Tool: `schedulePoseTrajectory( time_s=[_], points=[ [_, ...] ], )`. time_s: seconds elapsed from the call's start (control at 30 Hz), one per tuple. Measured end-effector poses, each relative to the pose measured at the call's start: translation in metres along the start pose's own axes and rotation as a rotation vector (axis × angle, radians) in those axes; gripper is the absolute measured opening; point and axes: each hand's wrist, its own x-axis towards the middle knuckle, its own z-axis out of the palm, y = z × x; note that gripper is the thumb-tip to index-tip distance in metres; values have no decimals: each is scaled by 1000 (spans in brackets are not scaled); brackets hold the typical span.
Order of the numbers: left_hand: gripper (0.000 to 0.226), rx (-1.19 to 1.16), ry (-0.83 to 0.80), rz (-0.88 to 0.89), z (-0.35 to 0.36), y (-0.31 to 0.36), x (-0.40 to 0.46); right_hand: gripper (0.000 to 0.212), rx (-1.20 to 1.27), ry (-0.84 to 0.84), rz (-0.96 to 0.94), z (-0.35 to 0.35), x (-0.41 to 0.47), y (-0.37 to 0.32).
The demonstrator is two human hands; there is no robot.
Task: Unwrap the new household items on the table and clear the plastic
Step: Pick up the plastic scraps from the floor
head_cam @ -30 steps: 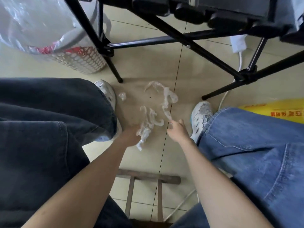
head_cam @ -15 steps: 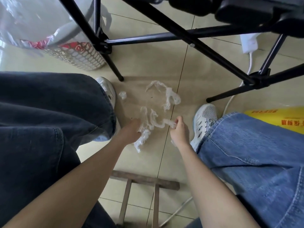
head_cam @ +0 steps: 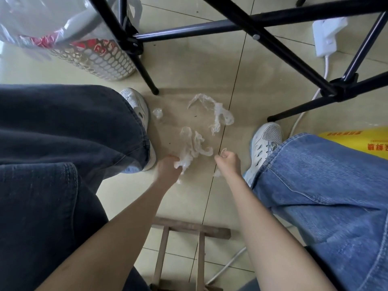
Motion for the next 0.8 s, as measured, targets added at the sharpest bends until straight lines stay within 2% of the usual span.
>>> schedulePoseTrajectory(
  time_s=[0.07, 0.1, 0.17, 0.23, 0.3, 0.4, 0.47, 0.6, 0.67, 0.73, 0.77, 0.8],
  points=[
    [26, -91, 88, -70, -6, 2, 5, 17, 76, -31, 60, 2, 2, 4],
    [20, -153, 129, -106, -9, 4, 7, 14, 135, -61, 100, 2, 2, 4],
    [15, -225, 162, -115, -12, 5, 12, 23, 254, -141, 175, 4, 3, 4],
    [32, -260, 82, -68, -12, 7, 13, 31, 294, -216, 218, 7, 4, 3],
    [51, -178, -24, 46, -5, 5, 12, 36, 330, -270, 257, 11, 4, 5],
    [31, 197, -82, 229, 6, 2, 10, 39, 360, -302, 283, 12, 4, 4],
    [21, 229, -112, 207, 7, 4, 8, 36, 352, -309, 279, 11, 4, 3],
    [17, -28, 33, 97, -16, 19, 8, 45, 389, -323, 245, 6, 6, 2],
    [20, -302, 79, -1, -31, 31, 10, 51, 448, -344, 239, 3, 5, 1],
    [13, -536, 7, -35, -40, 42, 10, 53, 603, -354, 262, 2, 4, -3],
    [11, -571, -56, -27, -43, 48, 8, 49, 705, -362, 275, 2, 3, -5],
    [20, -576, -131, -22, -43, 53, 8, 43, 807, -382, 293, 3, 2, -9]
  ],
)
